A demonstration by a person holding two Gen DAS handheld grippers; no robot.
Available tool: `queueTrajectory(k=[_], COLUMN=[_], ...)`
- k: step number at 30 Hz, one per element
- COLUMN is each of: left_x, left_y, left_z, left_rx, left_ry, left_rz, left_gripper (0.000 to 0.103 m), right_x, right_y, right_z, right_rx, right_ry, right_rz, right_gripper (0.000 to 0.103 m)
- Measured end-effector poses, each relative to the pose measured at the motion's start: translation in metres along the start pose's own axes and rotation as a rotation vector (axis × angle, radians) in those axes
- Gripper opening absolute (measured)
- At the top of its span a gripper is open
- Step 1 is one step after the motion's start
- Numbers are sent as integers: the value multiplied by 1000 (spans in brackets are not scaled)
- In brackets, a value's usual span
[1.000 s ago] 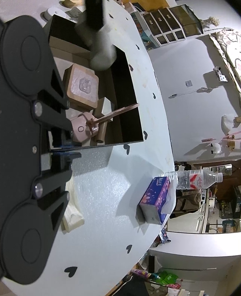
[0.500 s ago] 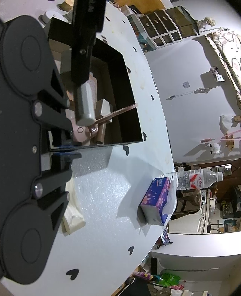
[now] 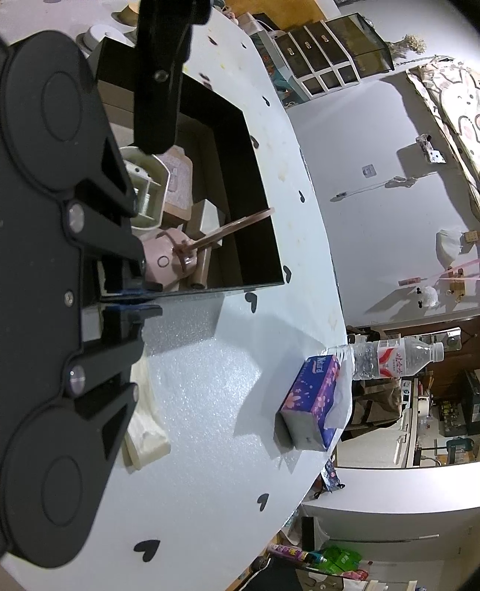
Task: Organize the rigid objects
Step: 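Carry the white charger into the black box and open the left tool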
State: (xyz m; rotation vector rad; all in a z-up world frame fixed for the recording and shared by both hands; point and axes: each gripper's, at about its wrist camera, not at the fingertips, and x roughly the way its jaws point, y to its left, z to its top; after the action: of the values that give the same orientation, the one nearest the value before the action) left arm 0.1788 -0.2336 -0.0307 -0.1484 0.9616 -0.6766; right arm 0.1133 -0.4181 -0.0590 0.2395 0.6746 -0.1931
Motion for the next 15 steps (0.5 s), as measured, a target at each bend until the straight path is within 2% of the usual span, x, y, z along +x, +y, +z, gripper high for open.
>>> queueTrajectory(k=[7,15], left_x=[-8,-13], left_y=[4,-1], left_z=[0,-5], left_rx=[8,67], left_ry=[-22,-16], left_rz=[31,52], left_gripper=[91,91], right_x=[0,0], right_y=[0,0], right_z=[0,0], right_rx=[0,-1], right_ry=[0,0], right_rz=[1,0], right_gripper=[6,6])
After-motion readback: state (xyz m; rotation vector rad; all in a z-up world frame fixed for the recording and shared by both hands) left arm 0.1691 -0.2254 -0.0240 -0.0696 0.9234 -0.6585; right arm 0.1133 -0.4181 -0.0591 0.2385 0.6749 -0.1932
